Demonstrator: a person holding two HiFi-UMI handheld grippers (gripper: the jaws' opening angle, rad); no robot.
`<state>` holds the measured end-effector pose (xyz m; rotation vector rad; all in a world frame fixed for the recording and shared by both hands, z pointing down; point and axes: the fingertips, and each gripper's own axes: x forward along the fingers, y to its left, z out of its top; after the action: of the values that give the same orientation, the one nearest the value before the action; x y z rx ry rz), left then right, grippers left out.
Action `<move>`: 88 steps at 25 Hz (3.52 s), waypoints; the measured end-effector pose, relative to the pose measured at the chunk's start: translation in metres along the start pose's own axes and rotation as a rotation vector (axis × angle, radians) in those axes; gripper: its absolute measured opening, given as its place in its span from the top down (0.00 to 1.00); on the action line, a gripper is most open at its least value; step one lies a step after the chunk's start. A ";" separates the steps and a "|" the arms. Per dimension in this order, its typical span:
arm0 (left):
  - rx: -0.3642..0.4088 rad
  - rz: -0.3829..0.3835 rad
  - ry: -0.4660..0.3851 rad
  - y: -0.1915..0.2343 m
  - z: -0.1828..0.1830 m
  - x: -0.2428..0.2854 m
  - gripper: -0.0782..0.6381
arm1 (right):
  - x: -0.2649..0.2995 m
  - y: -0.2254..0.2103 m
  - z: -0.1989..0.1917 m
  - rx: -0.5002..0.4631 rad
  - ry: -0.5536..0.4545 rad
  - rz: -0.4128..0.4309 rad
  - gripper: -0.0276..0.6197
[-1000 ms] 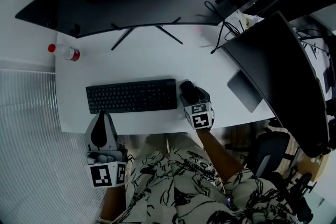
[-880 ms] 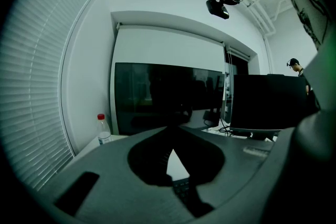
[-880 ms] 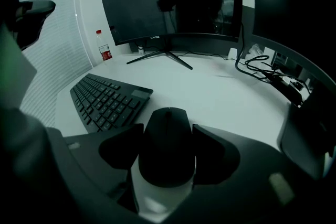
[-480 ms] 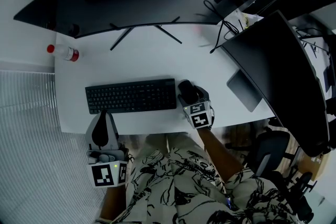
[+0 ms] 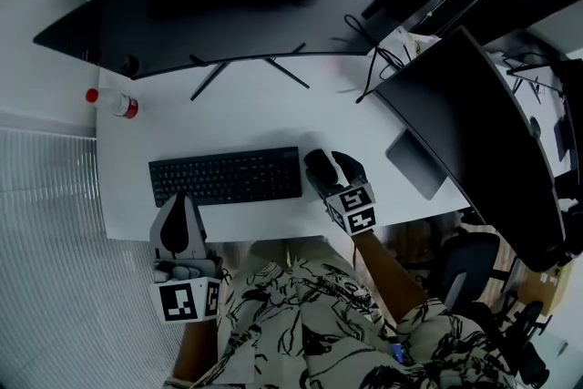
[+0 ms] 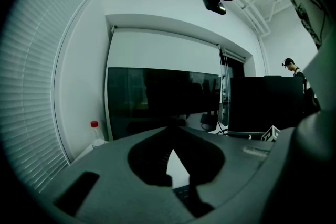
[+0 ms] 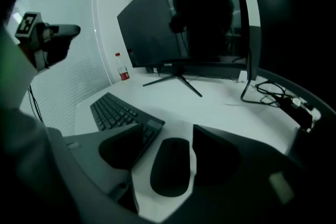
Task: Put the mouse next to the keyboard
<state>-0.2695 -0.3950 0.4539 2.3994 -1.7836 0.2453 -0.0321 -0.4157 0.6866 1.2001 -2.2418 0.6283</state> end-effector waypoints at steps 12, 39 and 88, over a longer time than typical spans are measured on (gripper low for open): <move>0.003 -0.029 -0.045 -0.002 0.018 0.003 0.89 | -0.074 0.002 0.109 -0.002 -0.325 -0.060 0.95; 0.053 -0.022 -0.159 0.021 0.080 0.007 0.89 | -0.251 -0.019 0.240 -0.004 -0.786 -0.171 0.95; 0.031 0.091 -0.228 0.064 0.090 -0.013 0.89 | -0.274 -0.075 0.204 -0.008 -0.750 -0.342 0.95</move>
<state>-0.3303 -0.4201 0.3645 2.4559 -2.0011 0.0076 0.1165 -0.4106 0.3699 1.9990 -2.4867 0.0166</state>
